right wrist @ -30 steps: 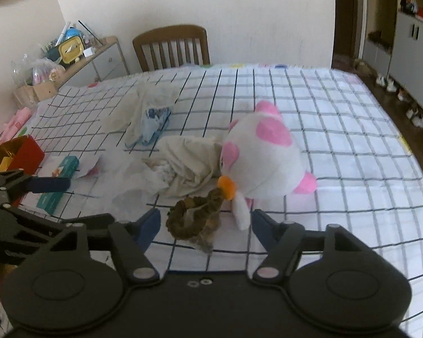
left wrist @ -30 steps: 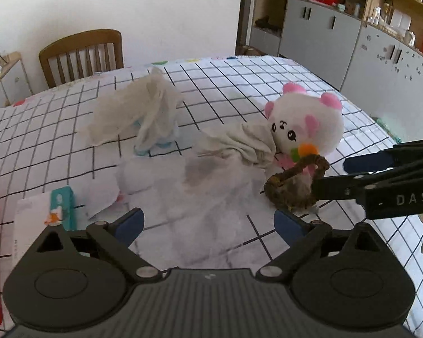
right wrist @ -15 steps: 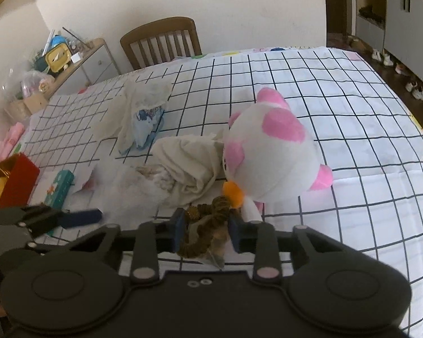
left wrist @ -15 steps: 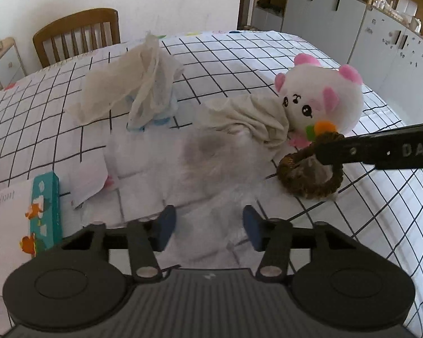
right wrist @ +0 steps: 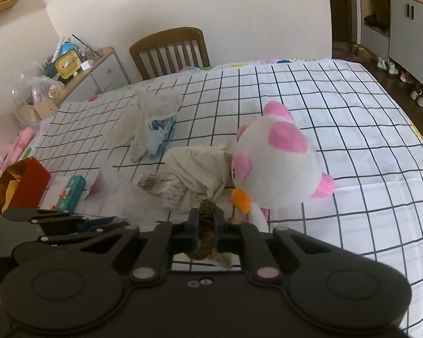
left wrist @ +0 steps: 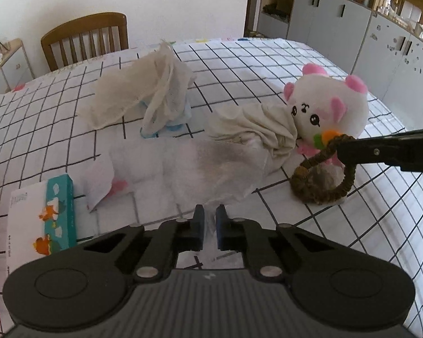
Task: Organize soft objects
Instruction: 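Grasp the brown bead bracelet with the right gripper and lift it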
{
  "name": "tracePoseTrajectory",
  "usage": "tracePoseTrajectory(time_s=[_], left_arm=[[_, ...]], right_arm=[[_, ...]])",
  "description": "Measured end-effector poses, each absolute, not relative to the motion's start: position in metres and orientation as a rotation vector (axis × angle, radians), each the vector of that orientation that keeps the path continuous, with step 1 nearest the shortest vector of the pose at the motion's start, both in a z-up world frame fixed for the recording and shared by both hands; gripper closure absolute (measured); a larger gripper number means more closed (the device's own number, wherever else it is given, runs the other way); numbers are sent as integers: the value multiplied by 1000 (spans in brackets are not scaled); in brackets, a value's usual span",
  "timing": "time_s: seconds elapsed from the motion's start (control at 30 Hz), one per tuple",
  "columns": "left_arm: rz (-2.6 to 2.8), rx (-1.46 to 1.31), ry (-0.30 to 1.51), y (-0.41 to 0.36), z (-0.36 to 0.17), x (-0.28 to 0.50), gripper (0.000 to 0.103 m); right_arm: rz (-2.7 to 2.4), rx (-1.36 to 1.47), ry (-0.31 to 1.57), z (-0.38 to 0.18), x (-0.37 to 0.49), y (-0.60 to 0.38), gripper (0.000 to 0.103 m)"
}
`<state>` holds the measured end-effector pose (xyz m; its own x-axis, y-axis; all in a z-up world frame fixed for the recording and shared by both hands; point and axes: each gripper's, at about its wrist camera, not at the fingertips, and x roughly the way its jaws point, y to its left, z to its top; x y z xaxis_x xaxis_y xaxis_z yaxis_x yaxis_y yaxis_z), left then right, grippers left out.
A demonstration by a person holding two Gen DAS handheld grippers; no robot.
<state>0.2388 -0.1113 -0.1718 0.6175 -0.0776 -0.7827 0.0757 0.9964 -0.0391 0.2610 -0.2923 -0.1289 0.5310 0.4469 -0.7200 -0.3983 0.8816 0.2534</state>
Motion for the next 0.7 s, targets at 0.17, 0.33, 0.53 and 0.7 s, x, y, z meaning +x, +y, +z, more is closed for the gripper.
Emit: tracePoseTrajectory(time_s=[0.17, 0.33, 0.53, 0.7], left_arm=[[-92, -32, 891, -105, -160, 231, 95], [-118, -68, 879, -99, -149, 223, 95], [-132, -91, 866, -95, -133, 211, 95], [-140, -141, 849, -89, -116, 199, 95]], right_arm=[[524, 59, 850, -120, 250, -295, 94], [547, 58, 824, -106, 238, -300, 94], [575, 42, 791, -90, 223, -303, 94], [594, 12, 758, -79, 208, -304, 95]])
